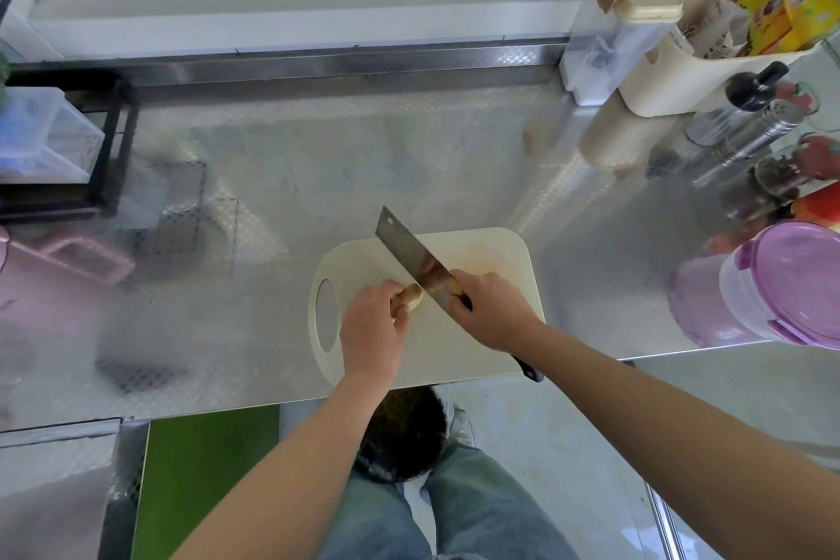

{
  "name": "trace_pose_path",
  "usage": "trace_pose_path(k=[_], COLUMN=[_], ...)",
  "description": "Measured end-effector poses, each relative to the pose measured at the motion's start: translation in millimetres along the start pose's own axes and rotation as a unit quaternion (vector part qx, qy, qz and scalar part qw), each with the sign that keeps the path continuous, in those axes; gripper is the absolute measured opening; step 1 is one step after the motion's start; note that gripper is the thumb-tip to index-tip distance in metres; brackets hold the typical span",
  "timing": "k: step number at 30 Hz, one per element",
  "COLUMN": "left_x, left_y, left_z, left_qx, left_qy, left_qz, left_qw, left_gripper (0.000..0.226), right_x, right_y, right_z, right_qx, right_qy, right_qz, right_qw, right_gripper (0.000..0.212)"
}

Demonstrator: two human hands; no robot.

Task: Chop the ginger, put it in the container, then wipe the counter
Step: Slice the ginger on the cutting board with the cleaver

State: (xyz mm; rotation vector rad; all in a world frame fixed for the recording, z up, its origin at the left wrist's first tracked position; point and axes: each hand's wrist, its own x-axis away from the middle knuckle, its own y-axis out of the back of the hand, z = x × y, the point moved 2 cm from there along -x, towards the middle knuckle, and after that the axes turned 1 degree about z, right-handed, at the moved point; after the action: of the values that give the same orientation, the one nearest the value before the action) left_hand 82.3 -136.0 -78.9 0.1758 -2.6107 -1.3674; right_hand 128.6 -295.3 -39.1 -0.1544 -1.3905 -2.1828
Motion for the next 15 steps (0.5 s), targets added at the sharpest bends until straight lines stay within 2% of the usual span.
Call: trace_pose_path(k=[10, 15], left_x=[-1.9, -0.9], left_y=[-5.5, -5.5], left_z=[2.8, 2.0], left_qx=[0.038, 0.033], left_qy=[-0.003, -0.014], left_qz=[-0.006, -0.004], left_qw=[0.999, 0.999], left_gripper=[0.017, 0.018], right_x=[9.1, 7.3], right_y=[2.0, 4.1], right_z=[8.5, 10.8], right_qx=[0.085, 0.078], right_qy=[0.012, 0.004], right_qz=[0.028, 0.04], right_qw=[0.996, 0.996], right_gripper=[0.007, 0.007])
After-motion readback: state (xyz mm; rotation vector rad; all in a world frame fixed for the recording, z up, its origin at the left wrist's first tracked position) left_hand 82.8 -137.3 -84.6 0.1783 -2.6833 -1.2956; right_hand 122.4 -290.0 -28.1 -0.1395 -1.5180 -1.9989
